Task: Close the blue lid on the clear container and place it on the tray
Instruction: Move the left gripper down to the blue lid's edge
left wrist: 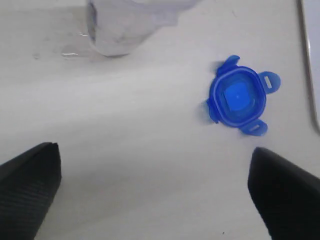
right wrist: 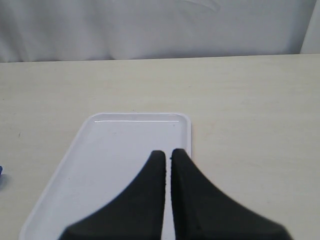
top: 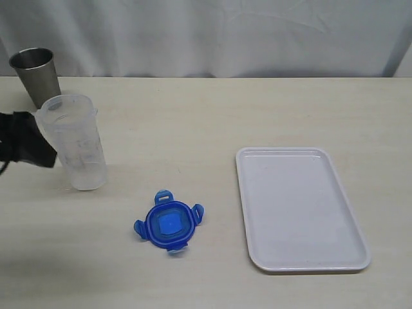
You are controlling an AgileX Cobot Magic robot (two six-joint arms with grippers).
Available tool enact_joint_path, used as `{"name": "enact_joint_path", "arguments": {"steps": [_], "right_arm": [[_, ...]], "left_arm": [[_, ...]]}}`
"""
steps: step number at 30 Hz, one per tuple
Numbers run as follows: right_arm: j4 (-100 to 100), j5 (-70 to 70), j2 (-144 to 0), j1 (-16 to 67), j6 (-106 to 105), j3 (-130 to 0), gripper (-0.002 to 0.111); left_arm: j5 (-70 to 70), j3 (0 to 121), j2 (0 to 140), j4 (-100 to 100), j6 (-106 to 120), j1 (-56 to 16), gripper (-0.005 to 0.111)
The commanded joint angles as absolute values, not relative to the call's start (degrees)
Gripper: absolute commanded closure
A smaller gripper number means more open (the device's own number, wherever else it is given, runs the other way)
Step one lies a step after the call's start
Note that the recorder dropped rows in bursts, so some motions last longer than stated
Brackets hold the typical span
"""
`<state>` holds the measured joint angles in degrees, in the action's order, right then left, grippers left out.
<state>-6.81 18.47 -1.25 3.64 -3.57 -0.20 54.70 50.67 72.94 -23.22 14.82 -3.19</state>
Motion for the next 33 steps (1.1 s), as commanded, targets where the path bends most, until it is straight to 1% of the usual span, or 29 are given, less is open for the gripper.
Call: {"name": "enact_joint_path", "arguments": {"steps": [1,7,10,12,16,21,26,33], "right_arm": [[-6.8,18.3,-1.3,3.9,-3.5,0.0,0.104],[-6.8,18.3,-1.3,3.9,-3.5,0.0,0.104],[-6.8,18.3,-1.3,3.9,-3.5,0.0,0.104],[-6.8,18.3,-1.3,3.9,-3.5,0.0,0.104],[-6.8,18.3,-1.3,3.9,-3.5,0.0,0.104],[-6.8,18.3,-1.3,3.9,-3.5,0.0,0.104],[-6.8,18.3,-1.3,3.9,-3.5,0.0,0.104],[-6.8,18.3,-1.3,3.9,-3.5,0.0,0.104]], "left_arm": [[45.1,44.9,72.5,-24.7,13.2,-13.3,0.002],[24.0,34.7,75.3,-28.7,9.2,-28.8,0.002],[16.7,33.4,77.0,-32.9,9.2,-33.7,0.002],[14.4,33.4,77.3,-32.3,9.3,-35.7,0.002],[11.2,33.4,77.6,-31.6,9.3,-36.7,0.002],[10.8,33.4,79.4,-31.5,9.2,-36.7,0.002],[10.3,33.4,84.2,-32.1,8.4,-36.7,0.002],[5.7,33.4,92.3,-34.2,5.8,-36.7,0.002]]}}
